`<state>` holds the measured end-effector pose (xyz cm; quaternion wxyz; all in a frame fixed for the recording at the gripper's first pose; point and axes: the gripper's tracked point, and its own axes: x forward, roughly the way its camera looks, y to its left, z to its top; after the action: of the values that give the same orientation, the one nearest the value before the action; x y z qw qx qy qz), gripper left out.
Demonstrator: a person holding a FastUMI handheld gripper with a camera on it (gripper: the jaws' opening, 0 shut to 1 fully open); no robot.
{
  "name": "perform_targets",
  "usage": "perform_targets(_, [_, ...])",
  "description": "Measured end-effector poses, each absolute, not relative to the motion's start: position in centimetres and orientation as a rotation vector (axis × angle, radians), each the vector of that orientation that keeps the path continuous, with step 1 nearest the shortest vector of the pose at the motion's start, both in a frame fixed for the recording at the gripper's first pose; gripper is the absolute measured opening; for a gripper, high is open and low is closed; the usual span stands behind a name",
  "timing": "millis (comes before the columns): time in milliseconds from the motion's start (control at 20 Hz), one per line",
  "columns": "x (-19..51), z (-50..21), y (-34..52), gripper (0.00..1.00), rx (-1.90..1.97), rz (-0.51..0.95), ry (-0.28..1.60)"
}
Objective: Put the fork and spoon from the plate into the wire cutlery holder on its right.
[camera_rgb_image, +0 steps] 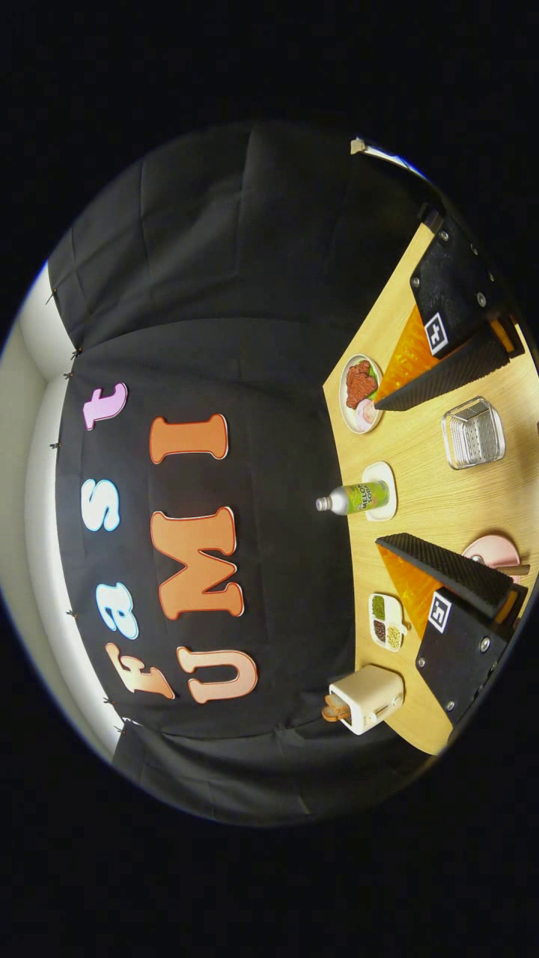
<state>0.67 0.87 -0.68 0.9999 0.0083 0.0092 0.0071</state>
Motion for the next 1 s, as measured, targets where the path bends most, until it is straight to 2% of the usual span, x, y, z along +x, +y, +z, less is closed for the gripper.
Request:
perform_targets(500, [0.6,-2.4,4.6,0.99,0.01,0.067,0.04])
perform_targets(1000, [-0.4,-9.4,10.5,0.99,-0.062,0.175,0.172])
